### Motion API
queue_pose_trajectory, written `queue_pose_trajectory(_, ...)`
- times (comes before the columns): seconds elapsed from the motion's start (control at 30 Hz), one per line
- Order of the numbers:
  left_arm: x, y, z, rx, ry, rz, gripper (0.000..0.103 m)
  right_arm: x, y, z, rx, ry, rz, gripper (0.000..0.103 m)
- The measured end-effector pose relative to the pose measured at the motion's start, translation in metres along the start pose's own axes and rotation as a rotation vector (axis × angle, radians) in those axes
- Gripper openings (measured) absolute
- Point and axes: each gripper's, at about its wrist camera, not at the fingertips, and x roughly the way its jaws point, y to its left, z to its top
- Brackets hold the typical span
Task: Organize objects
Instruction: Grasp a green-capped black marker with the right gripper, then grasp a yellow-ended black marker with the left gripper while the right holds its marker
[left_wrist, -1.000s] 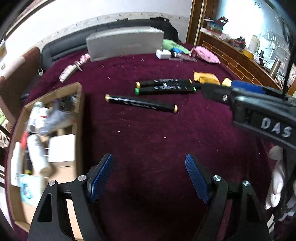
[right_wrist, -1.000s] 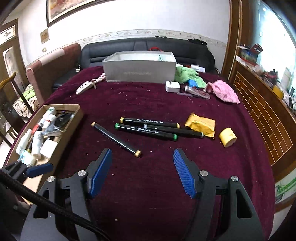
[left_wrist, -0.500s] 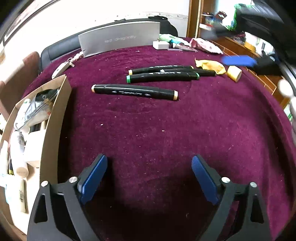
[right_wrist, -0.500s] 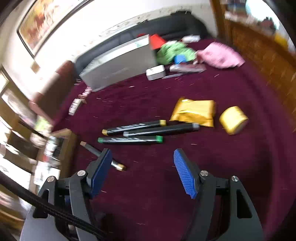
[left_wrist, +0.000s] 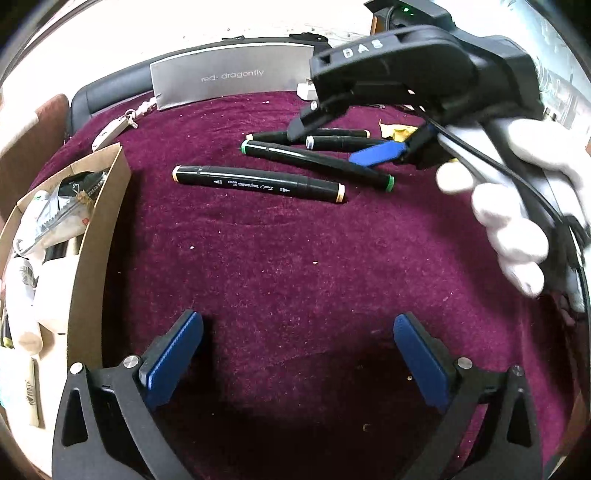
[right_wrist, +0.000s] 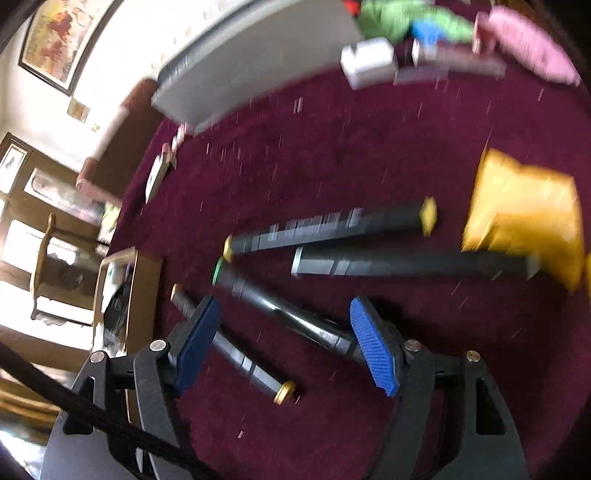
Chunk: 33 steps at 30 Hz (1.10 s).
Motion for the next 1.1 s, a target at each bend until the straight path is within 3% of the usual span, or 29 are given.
queue_pose_trajectory(0.1,0.0,0.0,0.0,0.001,0.0,0.0,0.101,0.0,0.009,-0.005,-0.051,0.028,-0.042,0.073)
queue_pose_trajectory(0.2,0.0,-0.001,0.0,0.0,0.0,0.0,0.101,0.004,0.021,-0.004,-0.116,0.01,-0.189,0.07)
queue_pose_trajectory(0.27,0.0,-0.001,0.0,-0.001,0.0,0.001,0.101,0.01,0.027,-0.002,-0.145,0.009,-0.267,0.053)
queue_pose_trajectory(0.37,0.001,-0.003,-0.001,0.008,0.005,0.009,0.101,0.014,0.033,0.001,-0.198,-0.009,-0.343,0.039)
queue_pose_trajectory(0.43,0.001,-0.004,-0.001,0.019,0.01,0.016,0.101,0.019,0.042,-0.003,-0.248,-0.023,-0.414,0.037)
queue_pose_trajectory(0.5,0.002,-0.007,-0.001,0.031,0.014,0.026,0.101,0.019,0.044,-0.008,-0.265,-0.029,-0.431,0.031)
queue_pose_trajectory(0.57,0.005,-0.011,-0.002,0.061,0.026,0.049,0.101,0.011,0.036,-0.013,-0.233,-0.024,-0.4,0.021)
queue_pose_trajectory(0.77,0.003,-0.01,-0.001,0.079,0.073,0.019,0.101,-0.034,-0.011,-0.051,-0.081,-0.098,-0.334,0.015)
queue_pose_trajectory(0.9,-0.009,0.002,0.015,-0.058,0.075,-0.064,0.1,-0.054,-0.034,-0.075,-0.044,-0.174,-0.264,0.014)
queue_pose_trajectory(1.03,-0.01,0.018,0.048,-0.162,0.038,0.028,0.1,-0.055,-0.046,-0.084,-0.023,-0.264,-0.154,0.014)
queue_pose_trajectory(1.1,-0.002,0.024,0.063,-0.223,0.052,0.036,0.1,-0.053,-0.05,-0.084,-0.01,-0.281,-0.117,0.014)
